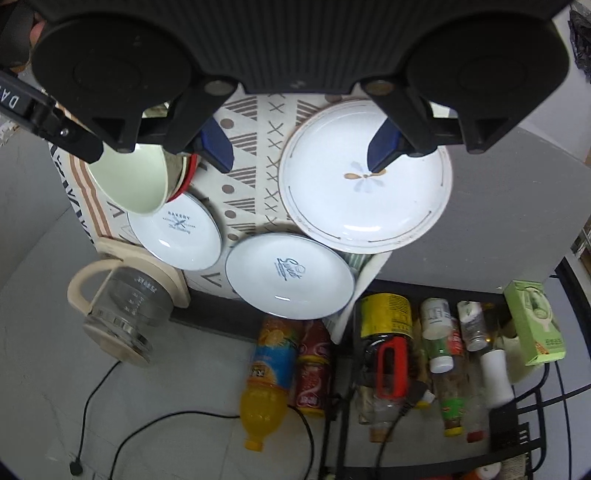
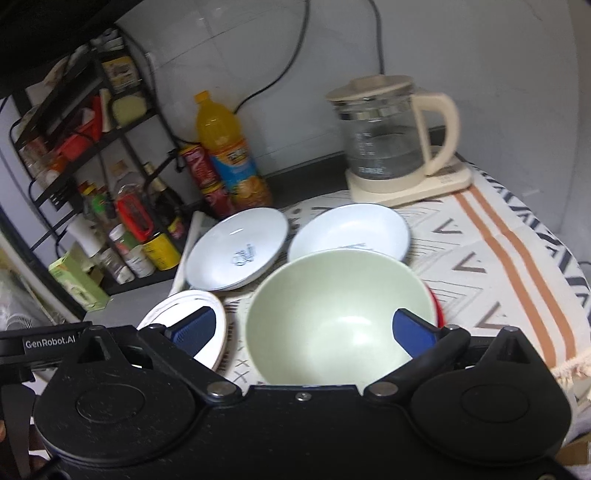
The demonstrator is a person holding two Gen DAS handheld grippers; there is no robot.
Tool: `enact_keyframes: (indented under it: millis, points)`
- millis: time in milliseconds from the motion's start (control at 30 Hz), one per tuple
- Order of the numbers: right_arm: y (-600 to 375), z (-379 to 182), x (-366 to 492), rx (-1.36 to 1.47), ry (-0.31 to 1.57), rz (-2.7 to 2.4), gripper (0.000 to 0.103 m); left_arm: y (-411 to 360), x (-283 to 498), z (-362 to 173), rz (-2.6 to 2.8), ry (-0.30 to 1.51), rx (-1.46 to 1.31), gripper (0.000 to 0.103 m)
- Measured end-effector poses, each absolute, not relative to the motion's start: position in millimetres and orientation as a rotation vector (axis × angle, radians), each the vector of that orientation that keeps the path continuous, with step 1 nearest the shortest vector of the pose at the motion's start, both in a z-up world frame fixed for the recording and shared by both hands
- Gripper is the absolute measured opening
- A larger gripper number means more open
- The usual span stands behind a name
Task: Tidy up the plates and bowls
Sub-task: 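Move both tools toward the white plate printed 'Sweet'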
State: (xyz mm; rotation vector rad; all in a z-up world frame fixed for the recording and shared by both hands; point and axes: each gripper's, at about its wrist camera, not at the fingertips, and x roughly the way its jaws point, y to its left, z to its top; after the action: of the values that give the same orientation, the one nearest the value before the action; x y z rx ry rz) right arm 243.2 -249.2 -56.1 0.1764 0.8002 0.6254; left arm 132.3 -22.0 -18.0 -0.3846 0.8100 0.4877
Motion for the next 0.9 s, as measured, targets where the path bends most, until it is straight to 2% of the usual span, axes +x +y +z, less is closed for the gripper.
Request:
enact_keyframes:
  millis: [133, 433, 900]
  points:
    - [-236, -52, 241, 0.155, 0.805, 0.645, 0.103, -16, 127, -16, 0.507, 0.815, -0.380, 0.079]
    - [-212, -48, 246, 0.105, 0.837, 0.690, 0.103, 11, 125, -20, 0.488, 0.821, -0.437, 0.090]
    - [-161, -39, 261, 0.058, 0.859, 0.700, 0.103, 68, 141, -27, 0.435, 0.863, -0.442, 0.091]
